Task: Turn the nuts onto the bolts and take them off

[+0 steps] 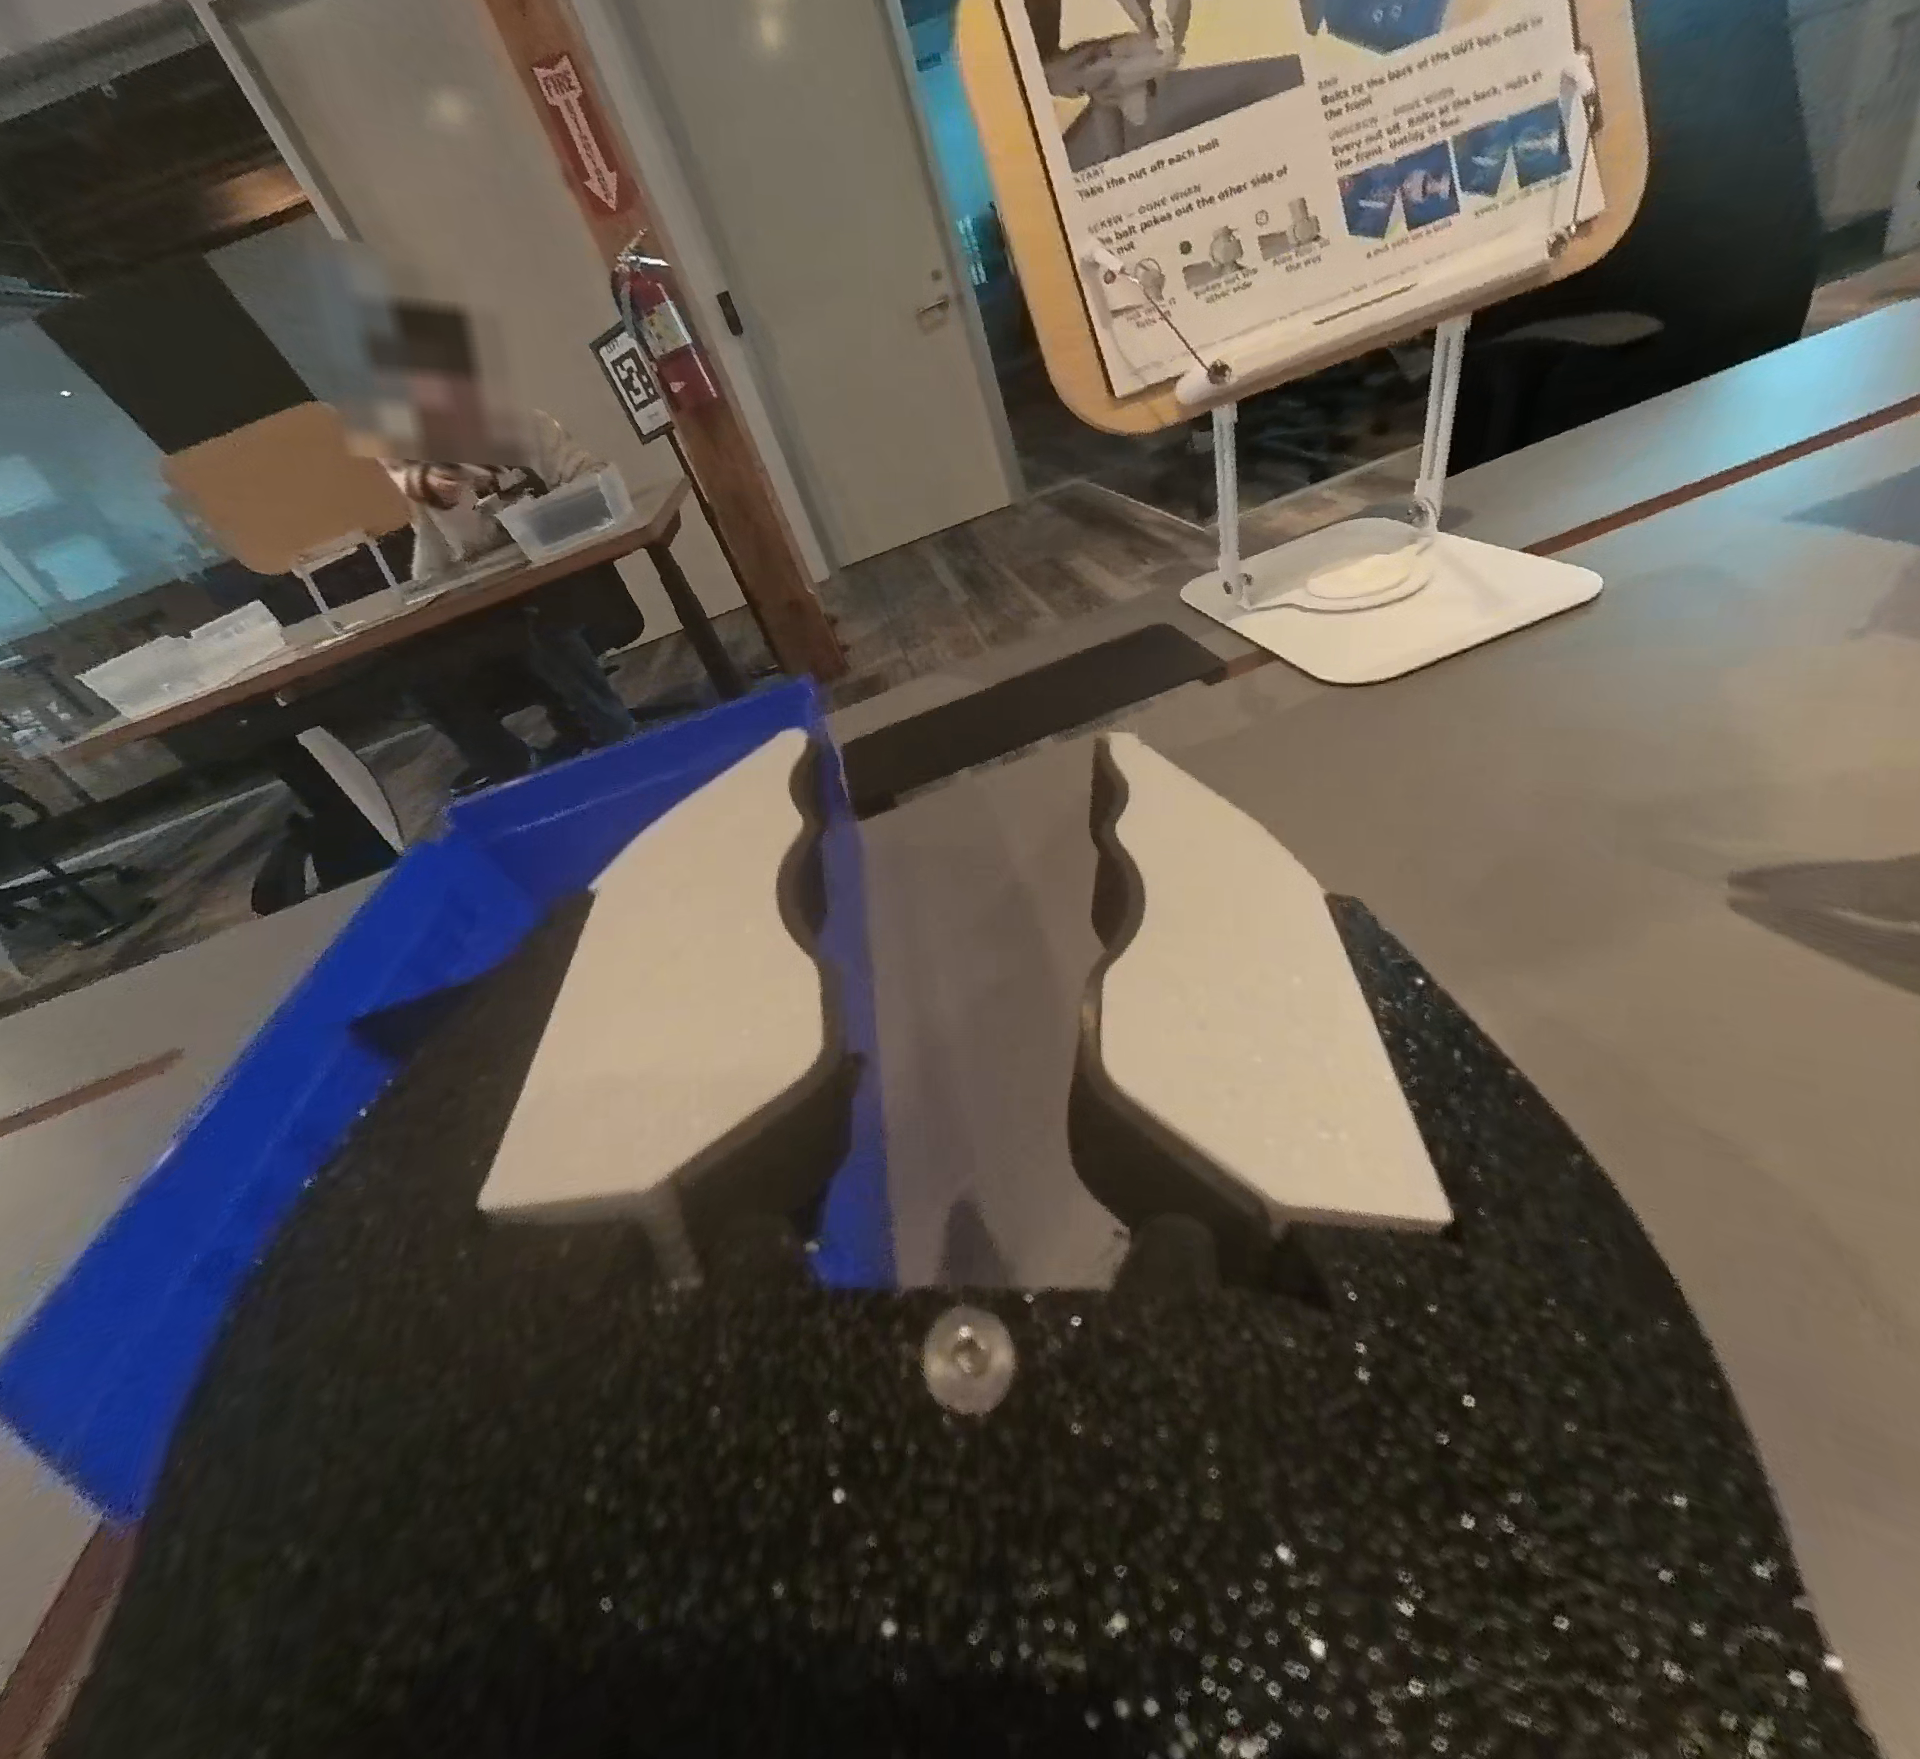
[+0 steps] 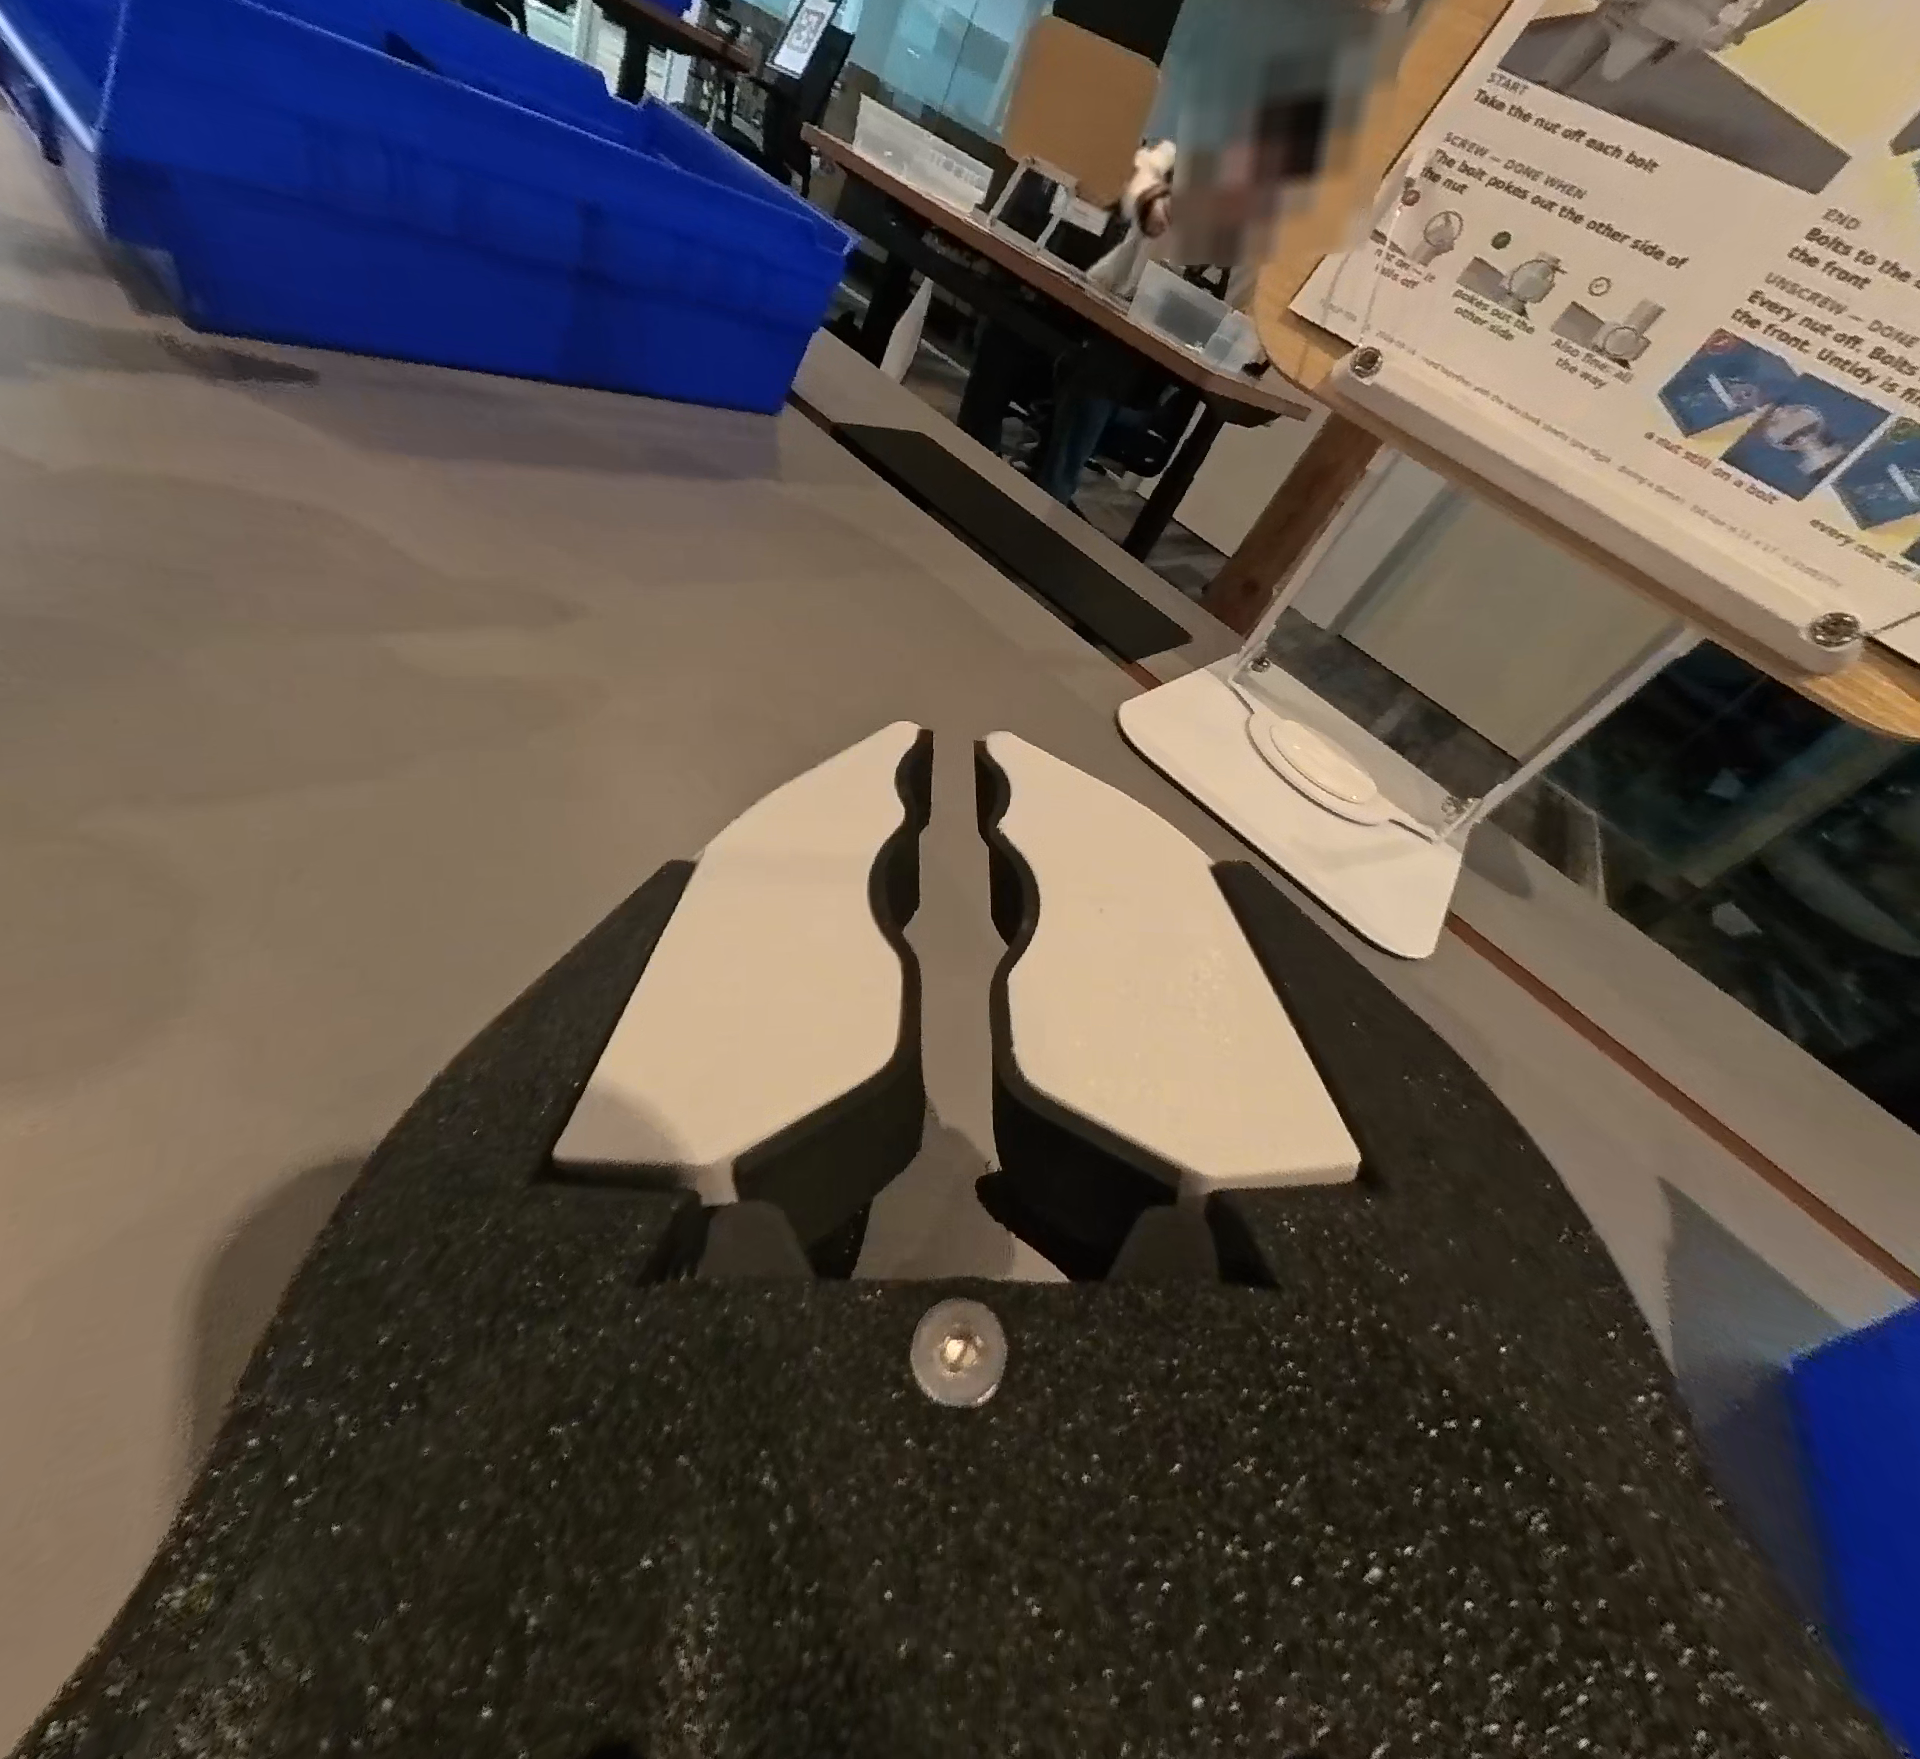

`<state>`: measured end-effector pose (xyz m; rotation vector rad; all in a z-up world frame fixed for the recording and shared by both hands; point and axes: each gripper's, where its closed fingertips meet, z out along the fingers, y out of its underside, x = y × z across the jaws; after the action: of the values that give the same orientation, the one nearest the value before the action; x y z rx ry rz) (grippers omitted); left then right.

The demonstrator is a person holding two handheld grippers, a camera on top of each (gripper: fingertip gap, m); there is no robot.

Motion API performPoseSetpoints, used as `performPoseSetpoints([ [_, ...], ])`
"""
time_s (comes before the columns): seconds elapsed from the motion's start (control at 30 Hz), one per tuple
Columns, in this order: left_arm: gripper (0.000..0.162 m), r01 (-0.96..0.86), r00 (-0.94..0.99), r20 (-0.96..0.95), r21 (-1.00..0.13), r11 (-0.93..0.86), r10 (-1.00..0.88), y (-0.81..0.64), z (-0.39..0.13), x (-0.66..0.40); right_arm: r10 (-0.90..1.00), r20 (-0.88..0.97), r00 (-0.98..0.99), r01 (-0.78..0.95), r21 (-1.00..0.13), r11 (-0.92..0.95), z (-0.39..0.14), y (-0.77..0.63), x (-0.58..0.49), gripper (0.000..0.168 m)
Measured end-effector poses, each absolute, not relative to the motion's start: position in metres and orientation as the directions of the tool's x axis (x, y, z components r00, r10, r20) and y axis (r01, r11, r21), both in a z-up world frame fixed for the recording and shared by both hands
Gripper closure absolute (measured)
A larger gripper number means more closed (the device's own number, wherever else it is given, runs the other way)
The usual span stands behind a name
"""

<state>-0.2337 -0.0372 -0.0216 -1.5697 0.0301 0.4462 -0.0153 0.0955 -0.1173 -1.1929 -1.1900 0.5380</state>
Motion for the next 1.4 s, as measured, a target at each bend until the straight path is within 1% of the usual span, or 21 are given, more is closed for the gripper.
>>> performPoseSetpoints([
  [0.1, 0.113, -0.273, 0.93, -0.28, -0.96, -0.066, 0.236, -0.03, -0.011, -0.237, 0.868, 0.367, 0.334, 0.214, -0.927, 0.309, -0.117, 0.096, -0.015, 0.161],
  [0.17, 0.113, -0.299, 0.921, -0.312, -0.95, -0.089, 0.233, -0.023, 0.001, -0.242, 0.876, 0.355, 0.326, 0.208, -0.931, 0.3, -0.117, 0.095, -0.016, 0.161],
  [0.23, 0.113, -0.333, 0.909, -0.344, -0.939, -0.089, 0.236, -0.017, 0.021, -0.248, 0.876, 0.364, 0.317, 0.206, -0.928, 0.311, -0.117, 0.093, -0.017, 0.161],
  [0.4, 0.116, -0.349, 0.914, -0.347, -0.937, -0.028, 0.213, -0.007, 0.084, -0.257, 0.855, 0.422, 0.301, 0.215, -0.903, 0.371, -0.115, 0.085, -0.019, 0.161],
  [0.53, 0.121, -0.328, 0.936, -0.327, -0.944, -0.013, 0.13, -0.005, 0.099, -0.247, 0.843, 0.45, 0.294, 0.217, -0.89, 0.4, -0.113, 0.082, -0.02, 0.161],
  [0.63, 0.127, -0.327, 0.94, -0.326, -0.945, -0.009, 0.106, -0.009, 0.095, -0.25, 0.833, 0.467, 0.296, 0.229, -0.881, 0.413, -0.114, 0.081, -0.021, 0.161],
  [0.8, 0.126, -0.286, 0.952, -0.288, -0.958, -0.032, 0.101, -0.024, 0.074, -0.284, 0.834, 0.462, 0.302, 0.228, -0.884, 0.407, -0.113, 0.08, -0.022, 0.16],
  [0.87, 0.123, -0.271, 0.957, -0.277, -0.96, -0.073, 0.087, -0.028, 0.067, -0.3, 0.846, 0.444, 0.296, 0.216, -0.894, 0.393, -0.113, 0.077, -0.027, 0.16],
  [1.0, 0.122, -0.282, 0.953, -0.293, -0.951, -0.13, 0.082, -0.035, 0.058, -0.327, 0.866, 0.407, 0.291, 0.179, -0.912, 0.369, -0.11, 0.069, -0.045, 0.159],
  [1.13, 0.127, -0.31, 0.945, -0.321, -0.939, -0.152, 0.058, -0.037, 0.052, -0.347, 0.887, 0.381, 0.26, 0.149, -0.924, 0.353, -0.109, 0.06, -0.076, 0.159],
  [1.23, 0.136, -0.302, 0.951, -0.308, -0.934, -0.193, 0.003, -0.037, 0.038, -0.363, 0.894, 0.389, 0.22, 0.151, -0.919, 0.363, -0.112, 0.053, -0.098, 0.159],
  [1.33, 0.139, -0.3, 0.953, -0.28, -0.924, -0.236, -0.118, -0.038, 0.018, -0.366, 0.895, 0.4, 0.195, 0.149, -0.915, 0.376, -0.114, 0.049, -0.114, 0.159],
  [1.4, 0.141, -0.299, 0.95, -0.263, -0.919, -0.255, -0.166, -0.04, 0.007, -0.368, 0.9, 0.395, 0.186, 0.14, -0.917, 0.373, -0.113, 0.048, -0.121, 0.159],
])
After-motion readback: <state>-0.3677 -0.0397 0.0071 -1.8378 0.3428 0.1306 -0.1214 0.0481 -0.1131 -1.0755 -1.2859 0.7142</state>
